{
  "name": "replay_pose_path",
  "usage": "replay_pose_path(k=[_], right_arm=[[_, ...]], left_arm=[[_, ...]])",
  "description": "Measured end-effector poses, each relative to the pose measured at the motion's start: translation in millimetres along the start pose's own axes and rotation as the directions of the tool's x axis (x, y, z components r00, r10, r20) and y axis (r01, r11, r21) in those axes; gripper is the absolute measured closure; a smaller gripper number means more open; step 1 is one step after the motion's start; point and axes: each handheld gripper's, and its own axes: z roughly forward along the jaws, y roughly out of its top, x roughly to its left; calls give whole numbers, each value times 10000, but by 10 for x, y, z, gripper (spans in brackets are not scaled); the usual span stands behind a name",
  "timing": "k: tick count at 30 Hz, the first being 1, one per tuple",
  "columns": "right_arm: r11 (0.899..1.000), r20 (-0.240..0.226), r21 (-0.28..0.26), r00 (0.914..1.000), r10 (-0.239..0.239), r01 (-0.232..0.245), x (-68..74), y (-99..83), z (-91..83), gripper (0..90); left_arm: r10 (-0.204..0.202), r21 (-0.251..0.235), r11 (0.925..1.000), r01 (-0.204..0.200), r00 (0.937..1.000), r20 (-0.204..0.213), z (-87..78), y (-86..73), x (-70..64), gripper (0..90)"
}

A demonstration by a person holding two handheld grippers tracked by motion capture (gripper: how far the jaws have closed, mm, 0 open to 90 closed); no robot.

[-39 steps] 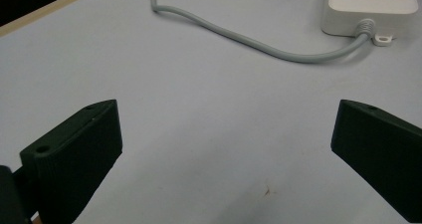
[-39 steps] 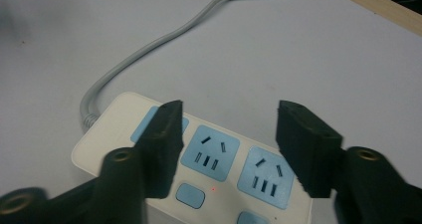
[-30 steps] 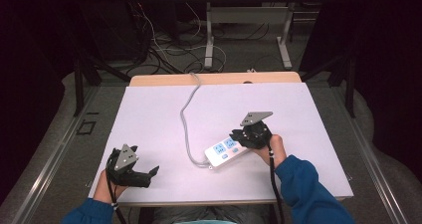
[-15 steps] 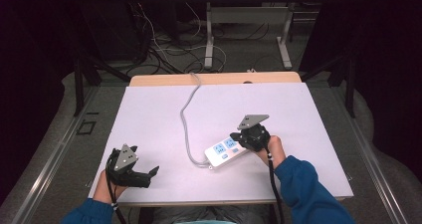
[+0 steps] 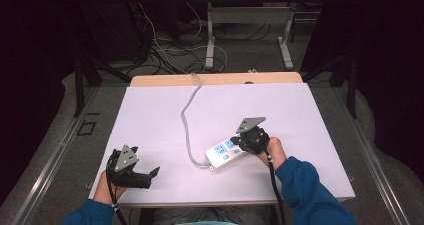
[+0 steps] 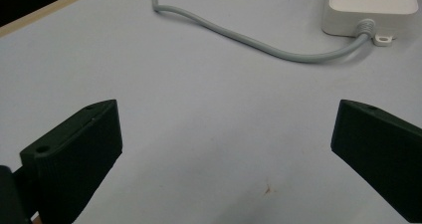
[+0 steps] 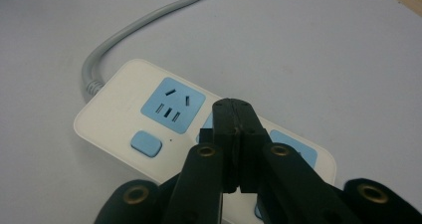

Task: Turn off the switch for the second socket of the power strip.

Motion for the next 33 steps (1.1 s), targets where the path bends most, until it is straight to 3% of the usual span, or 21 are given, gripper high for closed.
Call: replay_pose_path(k=[16,31,33], right_arm=[[9929,-347,1173,9992,-172,212,33,-38,116,900],[9904,-529,1360,9985,-166,237,22,-53,137,900],[9903,-480,1389,9988,40,27,27,-59,132,900]], left_arm=[[-91,20,10000,90,9999,79,4,-3,-7,0],[-125,2,9999,125,9998,122,10,-4,-12,0],[-135,5,9999,135,9998,118,10,-4,-11,0]])
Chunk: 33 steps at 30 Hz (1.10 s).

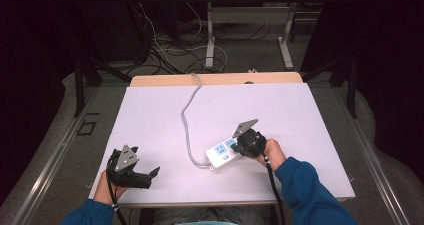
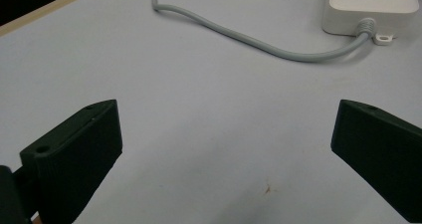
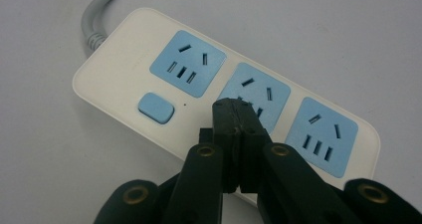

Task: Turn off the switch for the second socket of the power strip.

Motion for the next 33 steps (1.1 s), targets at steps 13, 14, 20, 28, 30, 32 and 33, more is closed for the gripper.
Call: replay_pose_path(k=[13,14,20,28,30,32,33], right_arm=[[9997,-115,37,9997,235,-234,-13,-13,-11,900],[9997,-106,35,9997,241,-241,-13,-14,-11,900],[9998,-31,-152,9999,133,-134,-11,-26,0,900],[9996,-86,-195,9997,225,-226,-17,-38,-8,900],[9991,-145,-109,9991,400,-401,-11,-39,-11,900],[9990,-138,-135,9990,432,-433,-14,-40,-6,900],[9990,-138,-135,9990,432,-433,-14,-40,-6,900]], left_arm=[[-6,-1,10000,6,10000,-15,0,0,-2,0],[-10,3,10000,10,10000,-13,-1,0,-2,0],[26,57,10000,-26,10000,10,-1,2,-1,0],[25,66,10000,-26,10000,15,0,2,-1,0],[155,90,9998,-155,9999,-51,-2,4,6,0],[157,89,9998,-156,9999,-44,-2,5,6,0],[160,92,9998,-159,9999,-46,-2,5,5,0]])
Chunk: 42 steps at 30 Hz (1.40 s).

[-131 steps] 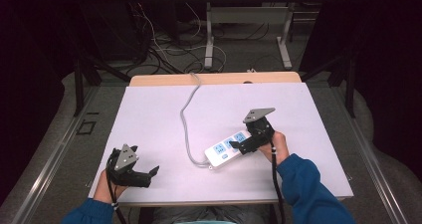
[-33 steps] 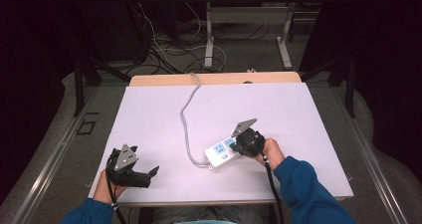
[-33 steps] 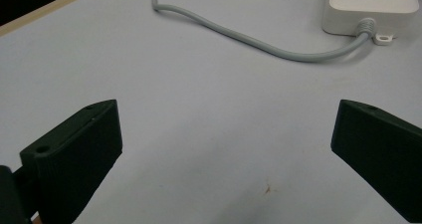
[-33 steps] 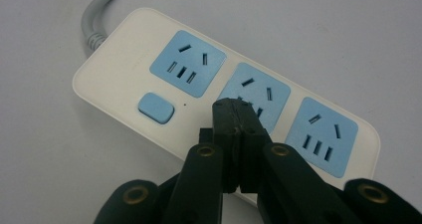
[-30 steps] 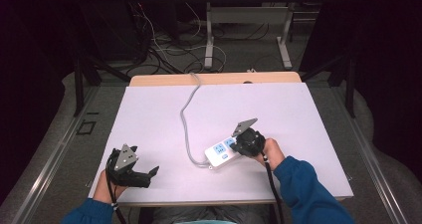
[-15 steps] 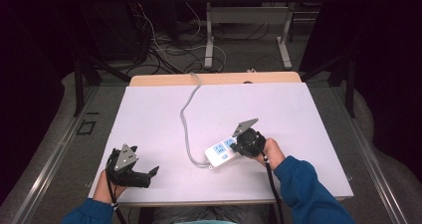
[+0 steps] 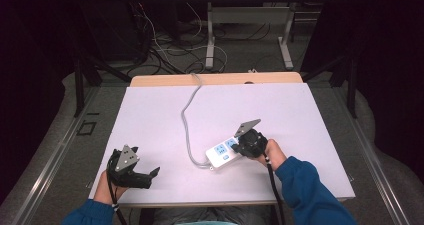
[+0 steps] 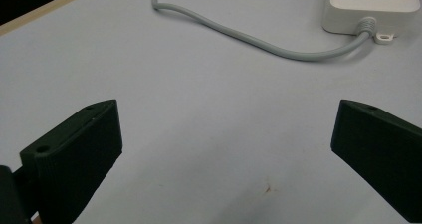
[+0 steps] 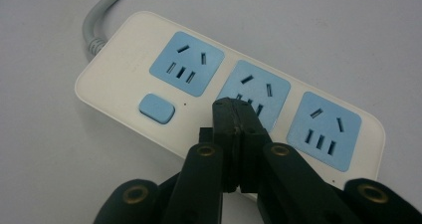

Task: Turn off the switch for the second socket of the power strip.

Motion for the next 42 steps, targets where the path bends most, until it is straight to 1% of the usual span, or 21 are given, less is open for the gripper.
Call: replay_pose_path(k=[2,4,6,7,8,9,10,12,13,20,21,23,24,26,27,28,34,36,38,40,42], right_arm=[[10000,-9,-22,10000,97,-97,-6,-3,-1,900],[10000,-34,-65,10000,30,-30,-15,-3,3,900],[9999,-96,-31,9998,163,-163,-8,-6,-2,900],[10000,-81,-58,10000,46,-46,-16,-3,2,900],[9999,65,-77,9999,115,-115,-11,0,8,900],[9997,81,-49,9997,228,-228,1,1,7,900],[9998,-49,45,9998,175,-175,-2,3,-1,900],[9999,44,9,9999,150,-150,3,4,2,900],[9999,-6,65,9999,137,-137,3,6,0,900],[9999,57,101,9999,140,-141,10,9,-3,900],[10000,142,5,9999,39,-39,6,9,7,900],[10000,144,15,9999,58,-58,9,10,7,900],[9999,102,102,9999,47,-48,8,12,2,900],[9999,105,105,9999,22,-23,8,13,2,900],[9999,173,34,9998,98,-99,17,9,6,900],[9999,131,121,9999,66,-68,16,12,1,900],[9999,183,110,9998,45,-47,19,14,7,900],[9999,136,132,9999,22,-24,22,13,4,900],[10000,197,72,9998,28,-30,28,11,8,900],[9999,142,132,9999,23,-25,26,12,3,900],[10000,222,93,9998,28,-30,29,11,7,900]], left_arm=[[-6,-2,10000,6,10000,4,0,0,0,0],[-13,-3,10000,13,10000,-6,1,0,0,0],[0,1,10000,0,10000,-2,1,0,0,0],[8,0,10000,-8,10000,-14,1,0,0,0],[-5,1,10000,5,10000,1,1,0,0,0],[-2,-2,10000,2,10000,-4,1,0,0,0],[-3,2,10000,3,10000,-6,1,0,0,0],[0,4,10000,0,10000,-16,2,0,0,0],[4,9,10000,-4,10000,-16,2,0,0,0],[3,5,10000,-3,10000,-43,2,0,-2,0],[-1,6,10000,1,10000,-37,3,0,-2,0],[-2,5,10000,2,10000,-42,2,0,-2,0],[1,6,10000,-1,10000,-42,2,0,-2,0],[5,8,10000,-5,10000,-39,2,0,-2,0],[-35,-24,10000,35,10000,-39,4,0,-5,0],[-30,-22,10000,30,10000,-39,5,1,-6,0],[-36,-23,10000,36,10000,-40,5,0,-6,0],[-36,-24,10000,36,10000,-40,5,0,-6,0],[-35,-23,10000,35,10000,-42,5,1,-6,0],[-34,-30,10000,34,10000,-41,4,1,-6,0],[-33,-26,10000,33,10000,-48,4,1,-5,0]])
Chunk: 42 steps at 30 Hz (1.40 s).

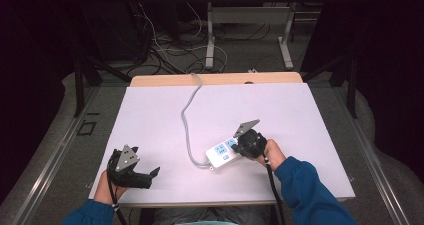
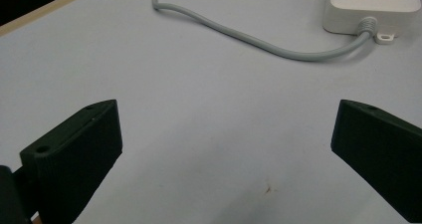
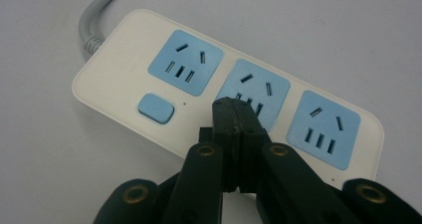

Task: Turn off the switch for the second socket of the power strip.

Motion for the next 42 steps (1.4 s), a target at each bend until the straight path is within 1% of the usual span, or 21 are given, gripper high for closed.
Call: replay_pose_path(k=[3,5,6,7,9,11,12,14,17,32,33,34,35,36,42], right_arm=[[9999,-5,22,9999,-145,145,-1,4,0,900],[9999,13,90,10000,-70,70,4,-1,2,900],[10000,108,-72,9999,-41,42,9,-5,16,900],[10000,108,-72,9999,-41,42,9,-5,16,900],[9999,33,-2,9999,-166,166,2,-1,12,900],[9999,94,-76,9999,-66,67,7,-7,15,900],[10000,29,17,10000,-25,25,7,-5,8,900],[9999,89,-77,9999,-71,72,7,-6,14,900],[10000,-15,19,10000,7,-7,6,-7,5,900],[10000,-58,-28,10000,28,-28,-1,-10,9,900],[9999,-68,-85,9999,-77,76,-11,-10,13,900],[9998,6,-177,10000,-38,38,-10,-13,19,900],[9999,-15,-68,9999,119,-119,-6,-14,12,900],[9998,-23,-67,9998,173,-173,-7,-16,9,900],[9998,-26,-94,9999,169,-169,-10,-19,9,900]], left_arm=[[-2,1,10000,2,10000,5,0,0,-1,0],[-5,1,10000,5,10000,3,0,0,-1,0],[-5,0,10000,5,10000,4,1,0,0,0],[-2,1,10000,2,10000,4,0,0,-1,0],[-3,-1,10000,3,10000,2,-1,0,-1,0],[-16,27,10000,16,10000,40,-3,-1,0,0],[40,30,10000,-40,10000,-6,-4,0,4,0],[-13,3,10000,13,10000,18,-1,0,-1,0],[28,32,10000,-28,10000,0,-3,0,3,0],[-62,32,10000,62,10000,62,-3,-2,-2,0],[-61,35,10000,61,10000,65,-3,-2,-2,0],[-60,32,10000,60,10000,65,-3,-2,-2,0],[-59,33,10000,58,10000,69,-3,-2,-2,0],[-66,8,10000,66,10000,59,-2,-3,-3,0],[-62,30,10000,62,10000,67,-5,-3,-3,0]])
